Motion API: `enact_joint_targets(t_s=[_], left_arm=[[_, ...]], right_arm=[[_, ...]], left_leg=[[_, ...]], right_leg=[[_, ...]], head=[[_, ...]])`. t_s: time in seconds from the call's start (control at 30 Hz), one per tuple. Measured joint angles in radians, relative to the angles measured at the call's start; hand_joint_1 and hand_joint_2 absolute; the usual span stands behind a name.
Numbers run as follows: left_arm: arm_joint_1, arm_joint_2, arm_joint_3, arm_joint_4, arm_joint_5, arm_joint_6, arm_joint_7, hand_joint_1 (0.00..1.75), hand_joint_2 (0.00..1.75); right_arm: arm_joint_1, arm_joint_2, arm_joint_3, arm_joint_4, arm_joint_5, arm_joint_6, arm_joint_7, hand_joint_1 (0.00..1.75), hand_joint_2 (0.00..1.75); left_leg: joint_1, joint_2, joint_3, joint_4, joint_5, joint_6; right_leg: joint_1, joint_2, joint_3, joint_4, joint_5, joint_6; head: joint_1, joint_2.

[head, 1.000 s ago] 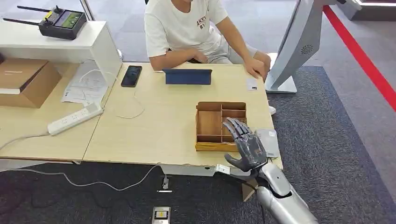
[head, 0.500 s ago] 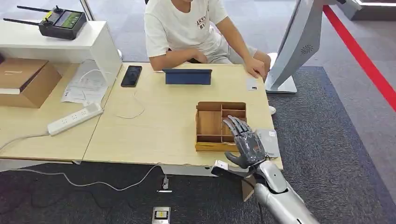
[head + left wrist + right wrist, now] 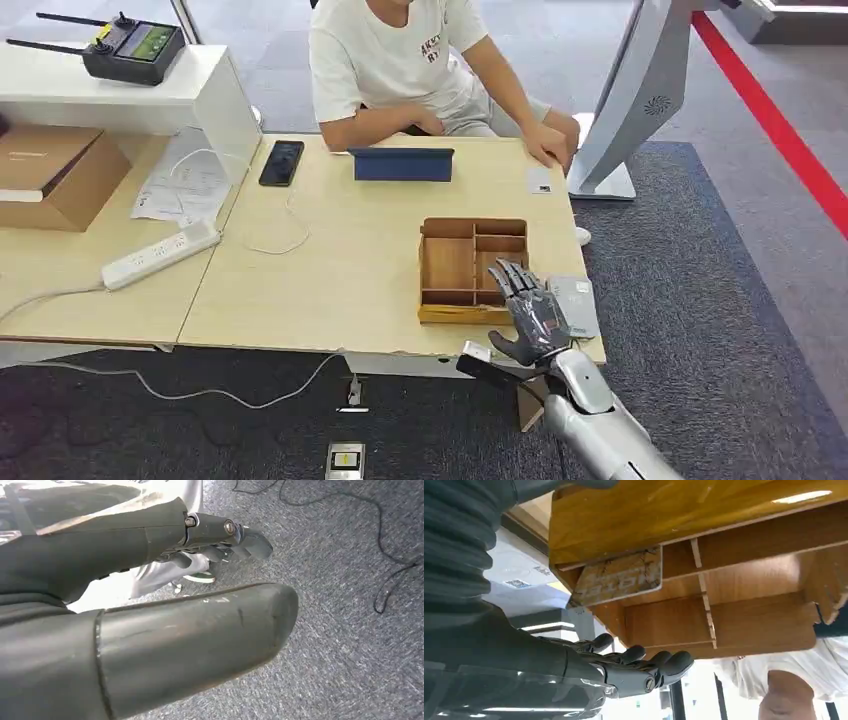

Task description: Pass the card to the sensor for recognition and then transmit it.

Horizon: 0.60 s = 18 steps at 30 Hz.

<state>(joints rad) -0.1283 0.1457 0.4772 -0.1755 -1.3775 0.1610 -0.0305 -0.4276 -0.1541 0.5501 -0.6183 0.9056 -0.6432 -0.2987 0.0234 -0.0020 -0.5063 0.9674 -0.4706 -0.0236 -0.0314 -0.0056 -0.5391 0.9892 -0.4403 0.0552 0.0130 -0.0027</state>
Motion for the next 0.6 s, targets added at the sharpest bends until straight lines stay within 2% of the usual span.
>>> enact_joint_targets(t_s=[0.6], left_arm=[[0.001,0.000,0.000,0.000,0.021,0.001,0.018,0.00,0.00]], right_arm=[[-0.017,-0.015,-0.014,0.069,-0.071,-0.013,-0.035,0.00,1.75]], left_leg=[[0.000,0.000,0.000,0.000,0.000,0.000]], right_leg=[[0.000,0.000,0.000,0.000,0.000,0.000]], head=[[0.000,0.000]])
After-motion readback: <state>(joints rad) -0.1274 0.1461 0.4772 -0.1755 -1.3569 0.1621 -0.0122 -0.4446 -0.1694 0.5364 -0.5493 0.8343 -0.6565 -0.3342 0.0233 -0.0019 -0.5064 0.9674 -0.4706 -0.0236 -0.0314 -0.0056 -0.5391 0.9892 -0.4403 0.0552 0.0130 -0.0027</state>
